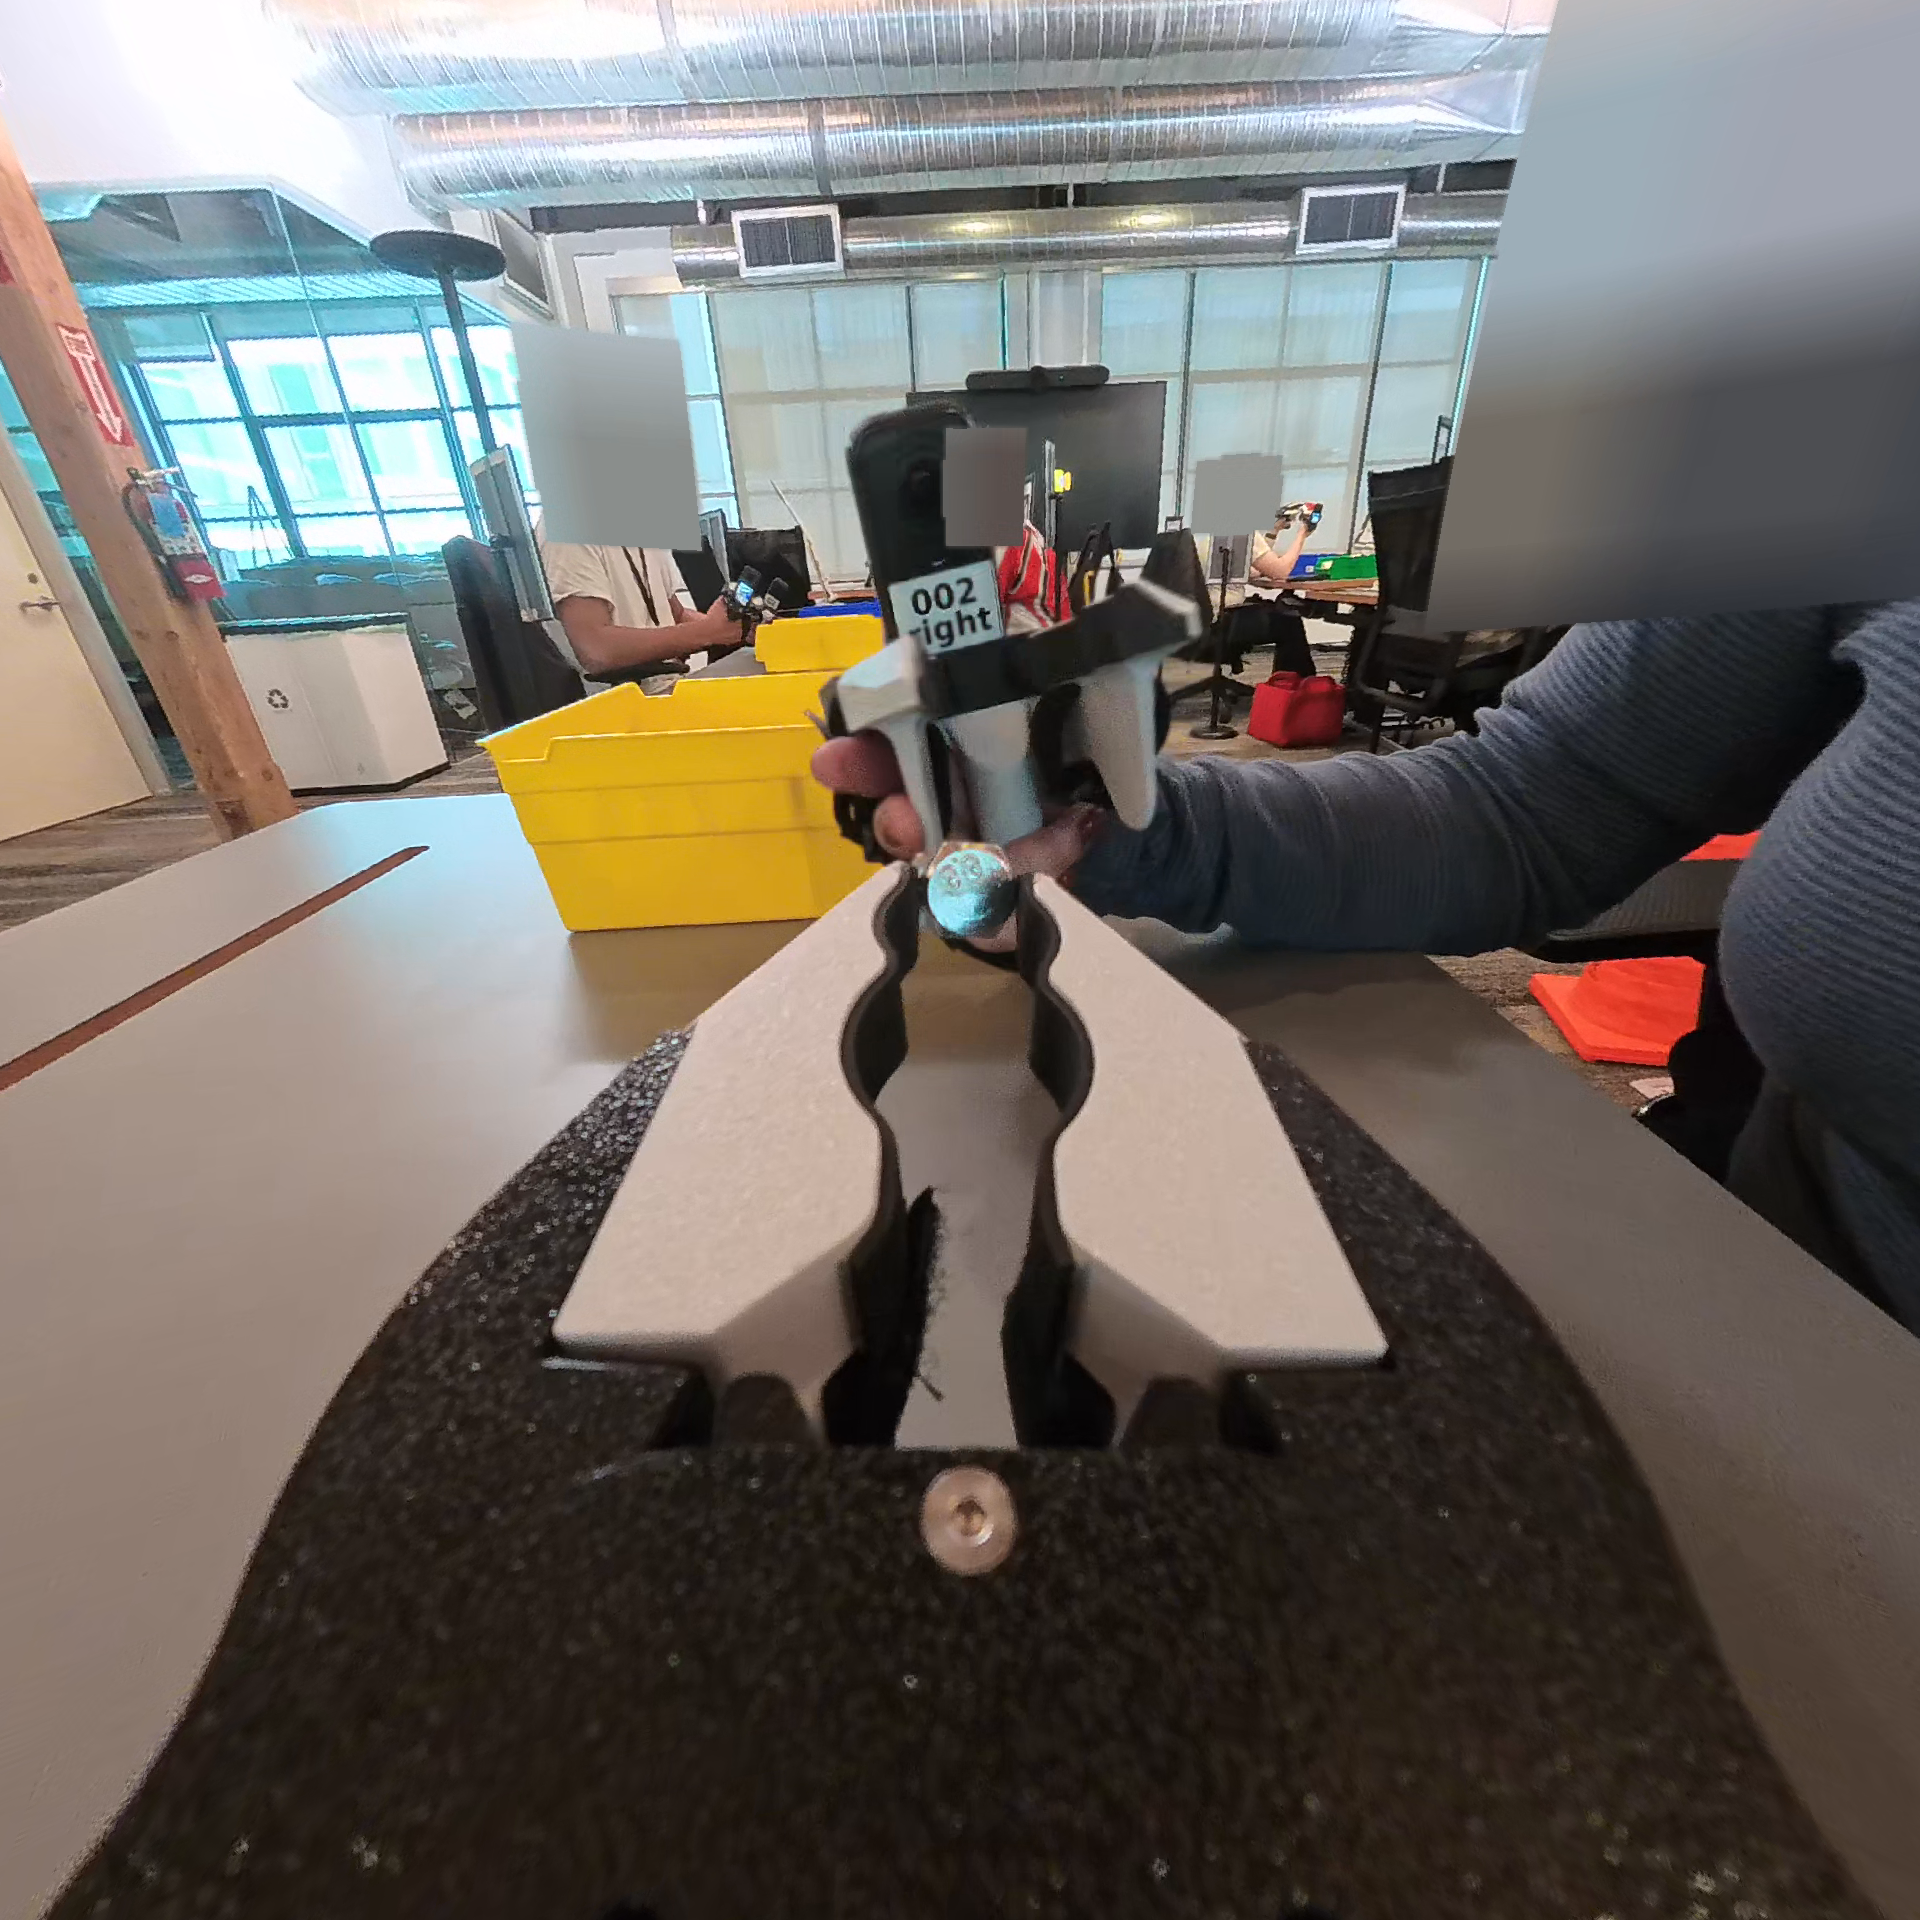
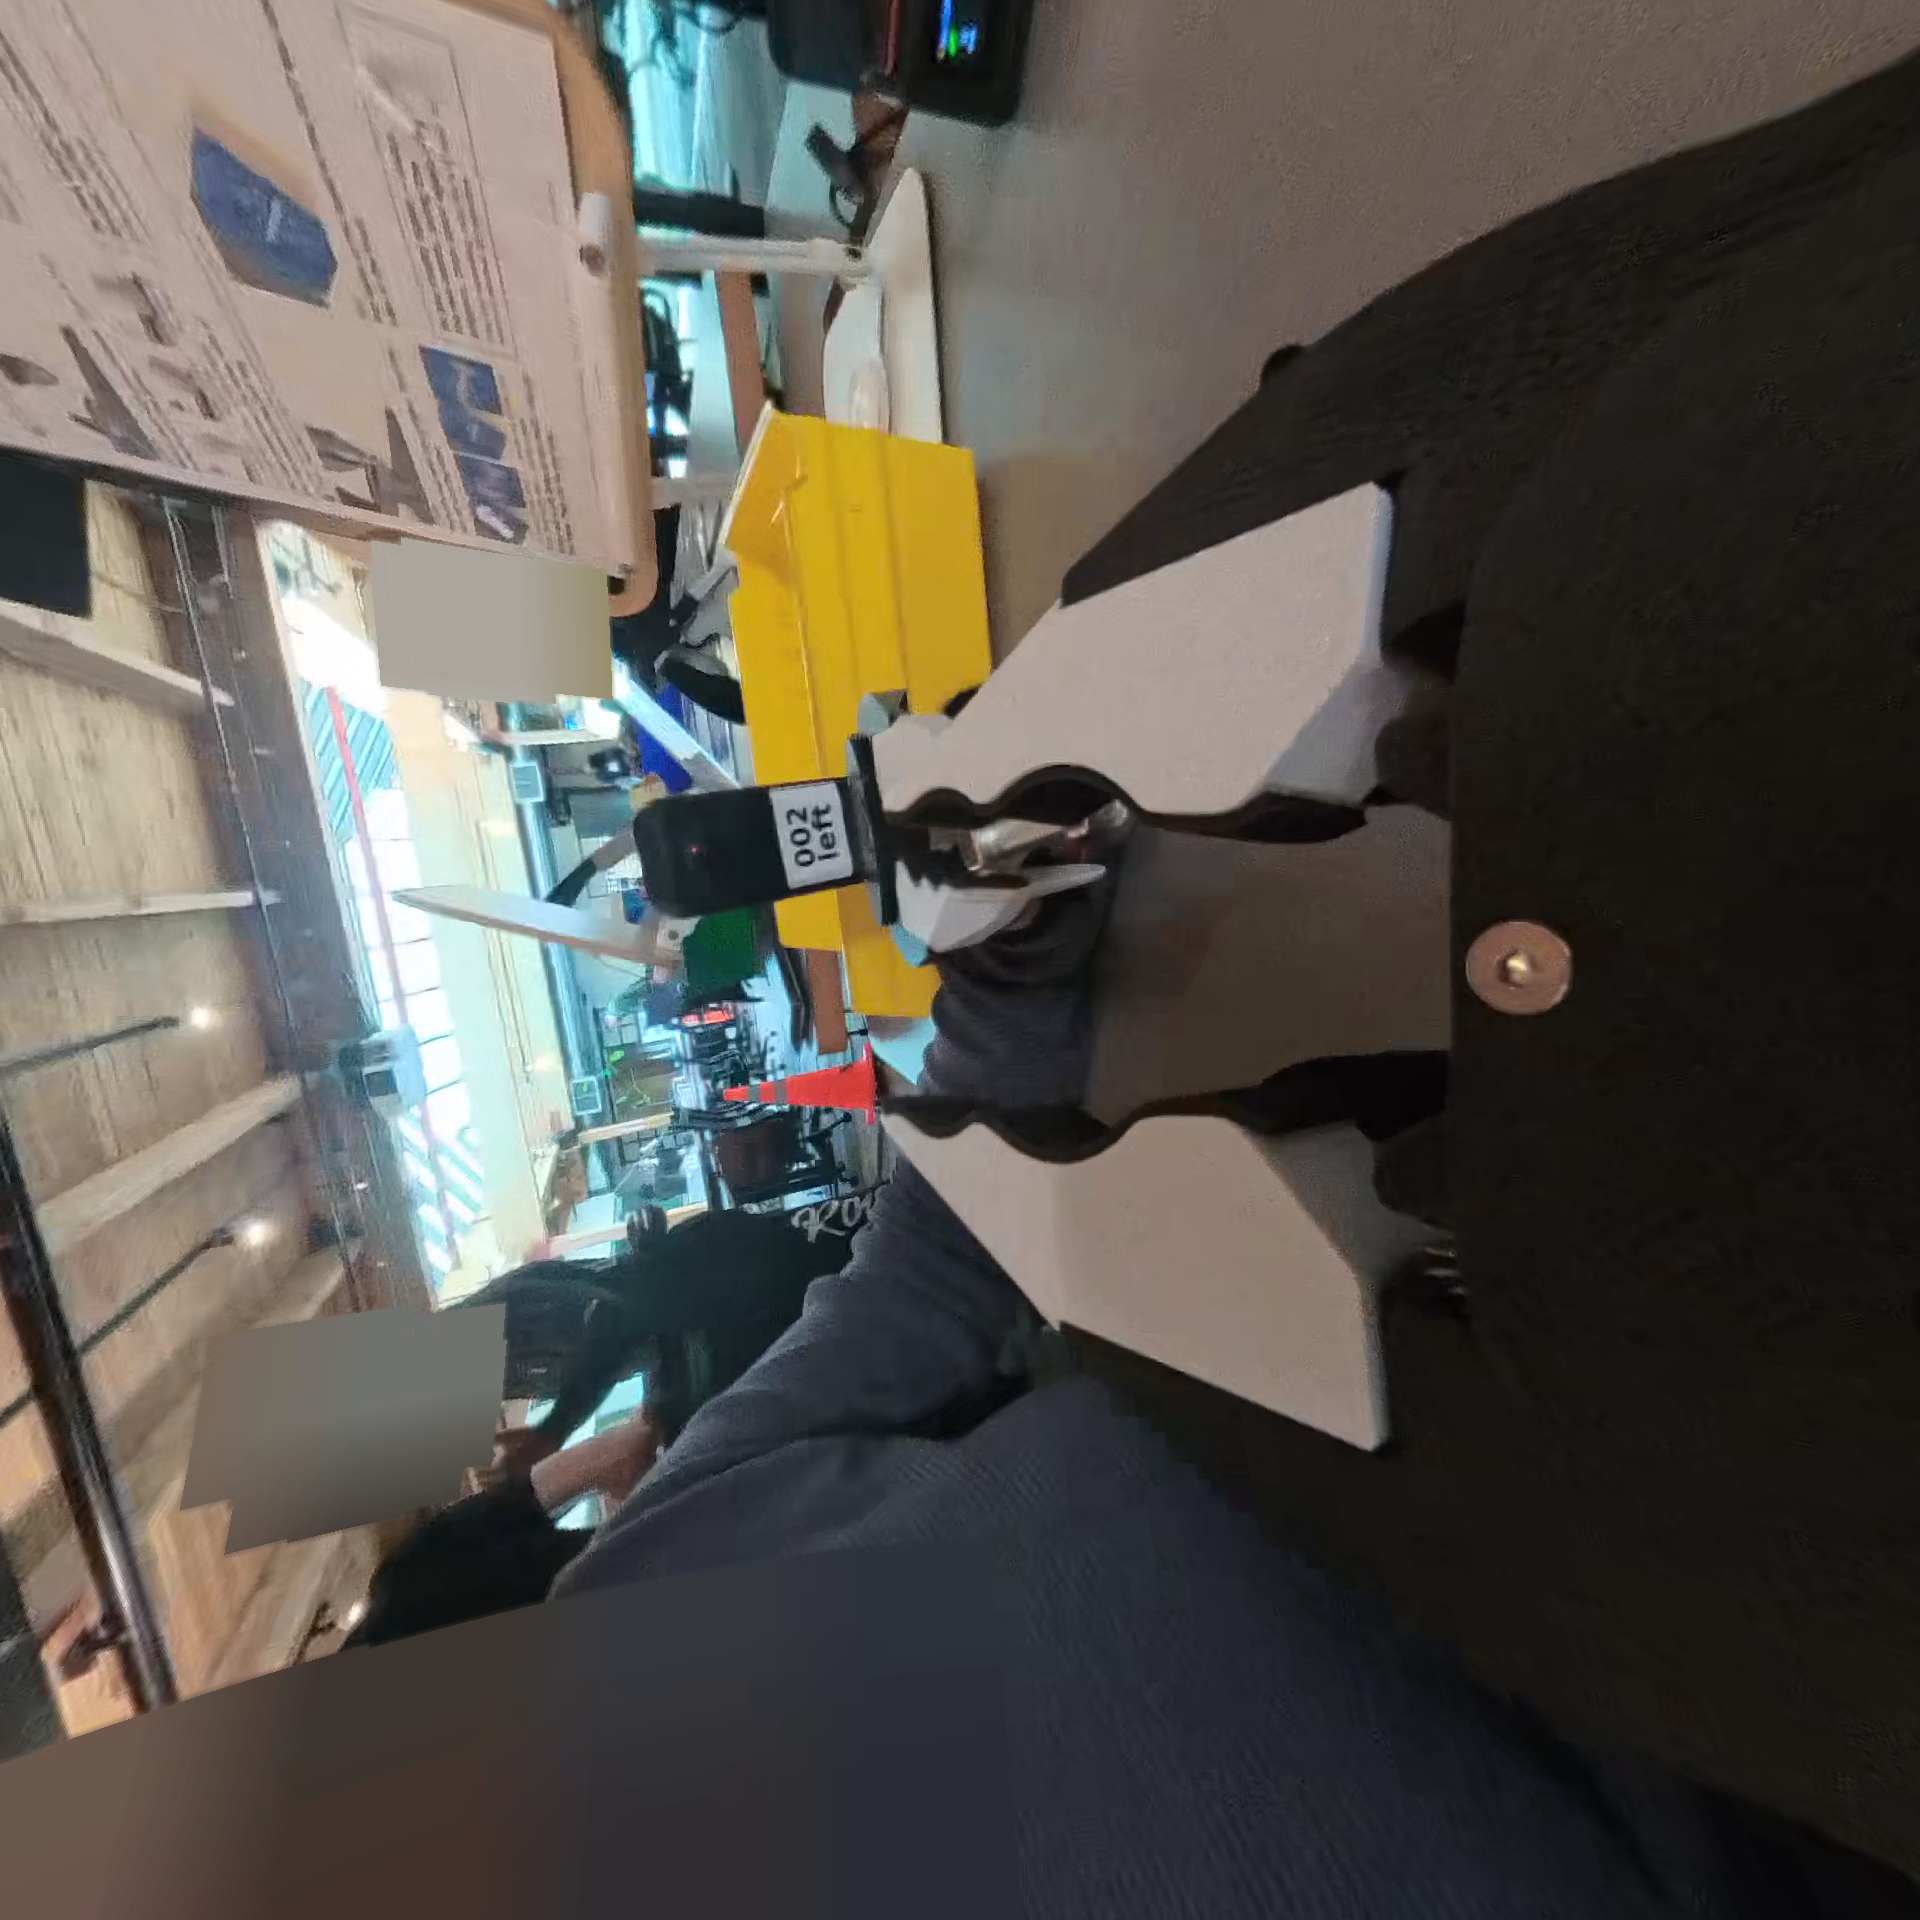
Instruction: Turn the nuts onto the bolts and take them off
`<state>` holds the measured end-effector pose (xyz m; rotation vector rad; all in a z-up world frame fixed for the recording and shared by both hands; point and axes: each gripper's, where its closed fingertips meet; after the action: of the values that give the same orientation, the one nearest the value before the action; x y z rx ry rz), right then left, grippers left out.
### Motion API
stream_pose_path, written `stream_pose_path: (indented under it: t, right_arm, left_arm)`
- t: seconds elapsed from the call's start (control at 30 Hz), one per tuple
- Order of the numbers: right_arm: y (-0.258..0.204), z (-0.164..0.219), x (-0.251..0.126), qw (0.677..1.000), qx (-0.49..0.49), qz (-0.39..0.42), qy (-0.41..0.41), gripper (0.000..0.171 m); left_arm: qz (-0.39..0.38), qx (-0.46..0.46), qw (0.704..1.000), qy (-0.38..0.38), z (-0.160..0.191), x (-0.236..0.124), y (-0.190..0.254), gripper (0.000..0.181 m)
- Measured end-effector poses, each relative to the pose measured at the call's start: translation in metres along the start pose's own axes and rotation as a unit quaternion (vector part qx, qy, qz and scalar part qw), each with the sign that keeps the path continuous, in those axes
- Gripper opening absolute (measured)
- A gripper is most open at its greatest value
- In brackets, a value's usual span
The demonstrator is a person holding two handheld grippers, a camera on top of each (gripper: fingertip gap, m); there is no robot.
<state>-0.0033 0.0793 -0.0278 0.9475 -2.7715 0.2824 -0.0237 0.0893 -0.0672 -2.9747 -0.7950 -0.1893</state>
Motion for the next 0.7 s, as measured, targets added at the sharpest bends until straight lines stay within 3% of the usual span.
stream_pose_path:
  t: [0.17,0.27,0.37,0.4,0.47,0.6,0.7]
  right_arm:
    - [0.028,0.059,-0.013,0.979,0.101,0.075,-0.161,0.059]
    - [0.020,0.059,0.000,0.983,0.109,0.038,-0.145,0.059]
    - [0.014,0.032,0.003,0.996,0.032,0.026,-0.080,0.058]
    - [0.006,0.019,0.002,0.999,0.010,0.008,-0.046,0.048]
    - [0.006,0.003,-0.004,1.000,0.009,0.011,-0.002,0.046]
    - [0.029,0.046,-0.017,0.986,0.105,0.067,-0.114,0.054]
    - [0.022,0.061,-0.005,0.980,0.136,0.037,-0.138,0.056]
  left_arm:
    - [0.000,-0.001,1.000,0.003,-0.001,0.000,0.000,0.016]
    - [0.000,-0.001,1.000,0.000,0.000,0.000,0.000,0.016]
    - [0.004,-0.002,1.000,0.003,-0.001,-0.001,0.001,0.016]
    - [-0.003,-0.003,1.000,-0.001,0.000,0.000,-0.001,0.016]
    - [0.000,-0.005,1.000,-0.001,0.000,0.000,-0.001,0.016]
    - [-0.001,-0.010,1.000,0.004,-0.002,-0.001,-0.002,0.016]
    - [-0.001,-0.010,1.000,0.001,-0.001,0.000,-0.002,0.016]
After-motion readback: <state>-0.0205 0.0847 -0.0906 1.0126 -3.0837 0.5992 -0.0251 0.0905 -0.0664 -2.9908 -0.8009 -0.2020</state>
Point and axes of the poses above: each gripper's, where its closed fingertips meet, x out along the fingers, z out of its underside, y = z × x across the jaws, and after that the axes turned 10 degrees about -z, right-handed
